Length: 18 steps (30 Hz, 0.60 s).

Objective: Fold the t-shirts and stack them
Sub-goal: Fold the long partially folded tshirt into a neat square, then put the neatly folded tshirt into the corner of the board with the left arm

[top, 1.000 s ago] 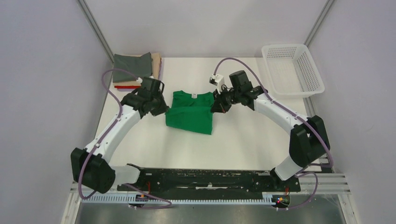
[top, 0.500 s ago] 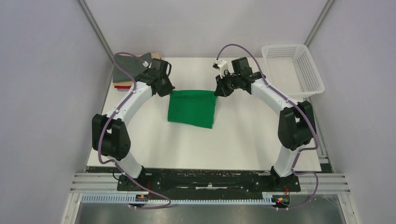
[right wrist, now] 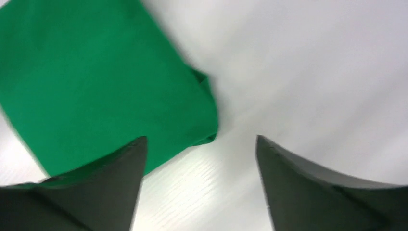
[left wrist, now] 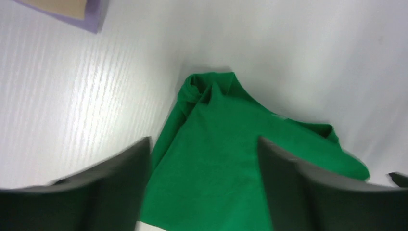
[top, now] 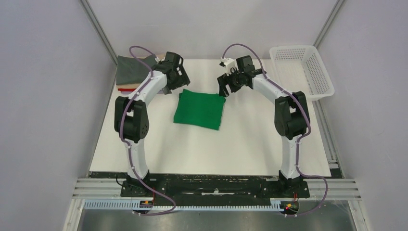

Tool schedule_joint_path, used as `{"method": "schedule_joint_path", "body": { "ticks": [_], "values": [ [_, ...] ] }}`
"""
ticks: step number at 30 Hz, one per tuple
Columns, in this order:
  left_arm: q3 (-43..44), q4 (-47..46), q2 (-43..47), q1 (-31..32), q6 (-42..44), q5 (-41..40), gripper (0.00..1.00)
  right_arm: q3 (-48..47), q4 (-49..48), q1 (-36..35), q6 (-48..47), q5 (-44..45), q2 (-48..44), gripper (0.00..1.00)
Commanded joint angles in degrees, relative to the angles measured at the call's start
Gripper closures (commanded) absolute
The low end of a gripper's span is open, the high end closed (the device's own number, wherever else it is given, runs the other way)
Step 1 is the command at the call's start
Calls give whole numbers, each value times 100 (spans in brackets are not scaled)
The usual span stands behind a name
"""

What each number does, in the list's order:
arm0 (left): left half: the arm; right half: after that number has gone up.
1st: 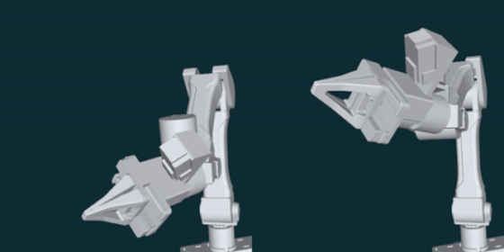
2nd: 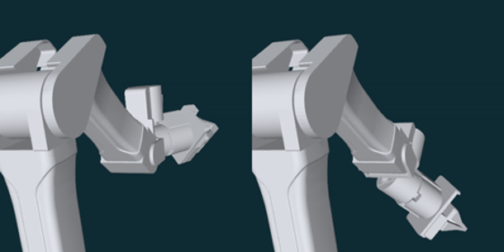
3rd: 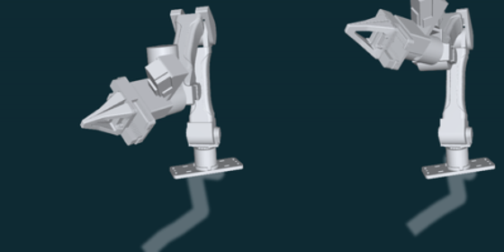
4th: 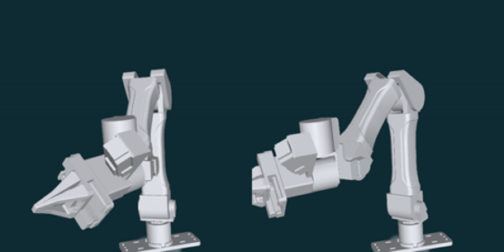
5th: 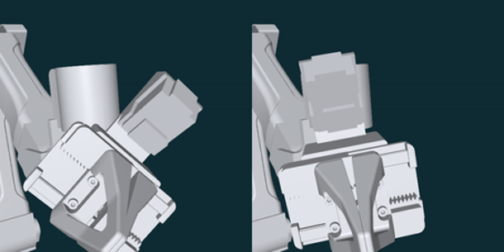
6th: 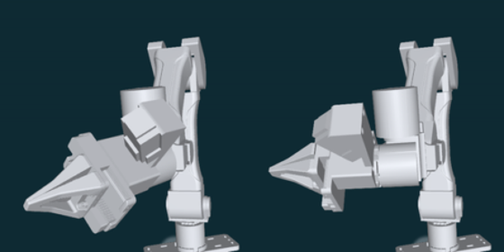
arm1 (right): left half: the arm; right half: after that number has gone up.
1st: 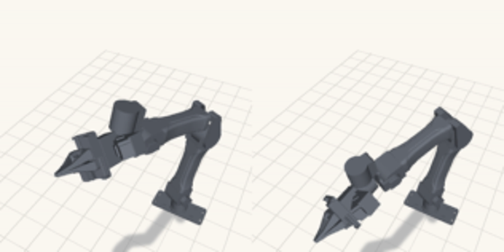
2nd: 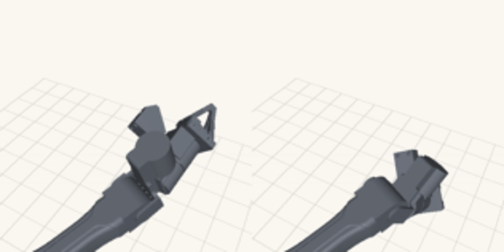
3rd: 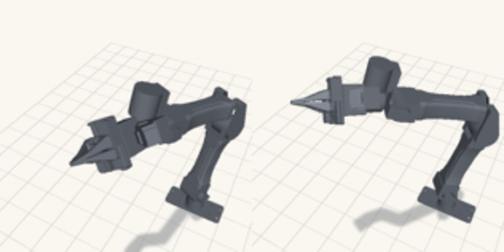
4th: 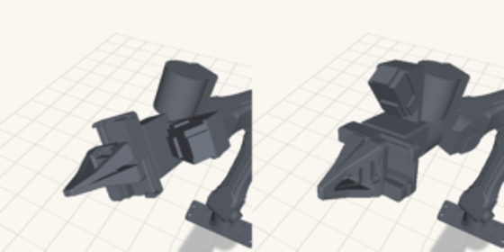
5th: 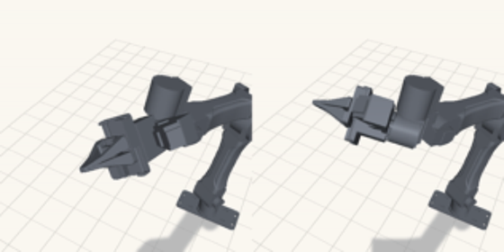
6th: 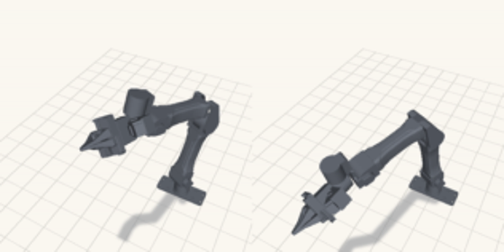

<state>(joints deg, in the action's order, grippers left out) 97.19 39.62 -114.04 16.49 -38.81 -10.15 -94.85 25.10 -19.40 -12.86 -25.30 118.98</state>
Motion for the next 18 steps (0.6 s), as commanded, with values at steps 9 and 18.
{"method": "schedule_joint_path", "body": {
  "ticks": [9, 18],
  "values": [
    [162, -9, 90, -85, 1149, 935, 0, 1217, -1496, 188, 605, 670, -1310, 2],
    [-558, -253, -192, -85, 1783, 1516, 0, 3488, -2831, 271, 926, 765, -3175, 2]
  ]
}}
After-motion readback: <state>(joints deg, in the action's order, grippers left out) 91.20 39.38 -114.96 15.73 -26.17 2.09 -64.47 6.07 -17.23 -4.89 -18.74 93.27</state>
